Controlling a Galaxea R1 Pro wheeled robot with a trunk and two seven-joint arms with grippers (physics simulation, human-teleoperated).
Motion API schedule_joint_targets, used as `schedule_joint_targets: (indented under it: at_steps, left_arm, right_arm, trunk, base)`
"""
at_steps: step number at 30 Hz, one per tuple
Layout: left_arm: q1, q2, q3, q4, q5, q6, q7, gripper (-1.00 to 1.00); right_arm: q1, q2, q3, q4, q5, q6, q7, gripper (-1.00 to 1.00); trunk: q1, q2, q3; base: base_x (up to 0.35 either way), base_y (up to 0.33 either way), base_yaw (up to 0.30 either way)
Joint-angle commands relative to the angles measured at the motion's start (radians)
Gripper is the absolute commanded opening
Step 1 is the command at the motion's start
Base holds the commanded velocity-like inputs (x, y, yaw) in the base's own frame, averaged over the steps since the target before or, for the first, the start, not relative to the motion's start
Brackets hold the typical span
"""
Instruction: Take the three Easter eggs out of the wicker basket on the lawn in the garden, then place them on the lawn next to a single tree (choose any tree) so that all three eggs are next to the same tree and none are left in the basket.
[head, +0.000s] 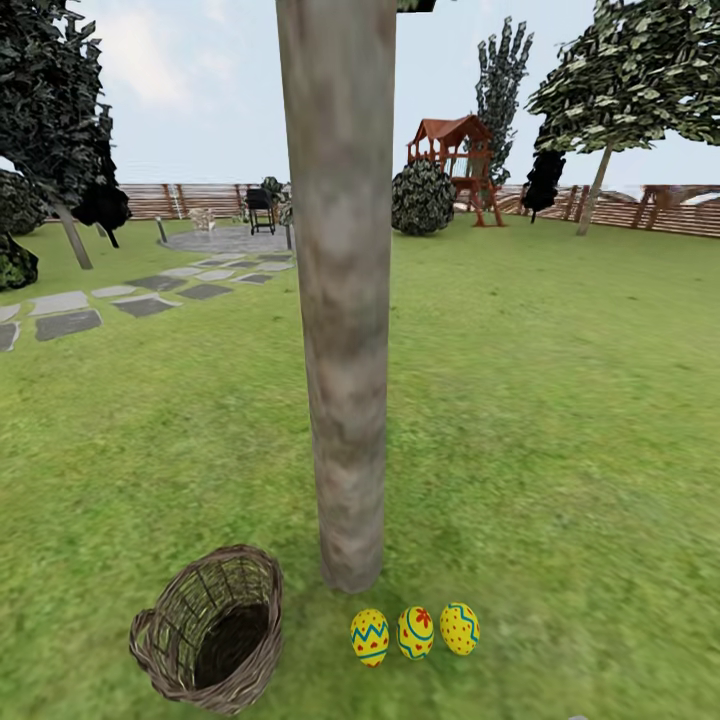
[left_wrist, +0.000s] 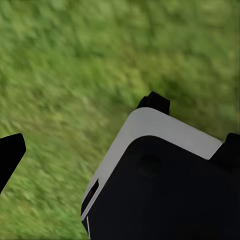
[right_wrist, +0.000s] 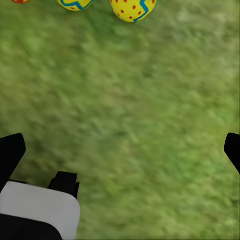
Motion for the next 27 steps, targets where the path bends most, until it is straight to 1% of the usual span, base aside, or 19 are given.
schedule_joint_targets:
  at_steps: [1, 27]
  left_arm:
    - [0.0, 0.0, -0.008, -0.002, 0.008, 0.005, 0.005, 1.0]
    - [0.0, 0.0, -0.008, -0.002, 0.008, 0.005, 0.005, 1.0]
  right_arm:
    - [-0.001, -0.001, -0.008, 0.001, 0.003, -0.004, 0.004, 1.0]
    - [-0.001, -0.001, -0.008, 0.001, 0.008, -0.004, 0.004, 1.0]
  trunk:
    - [0.0, -0.001, 0.0]
    - [0.0, -0.001, 0.002]
  base:
    - [0.0, 0.0, 0.0]
    - [0.0, 0.0, 0.0]
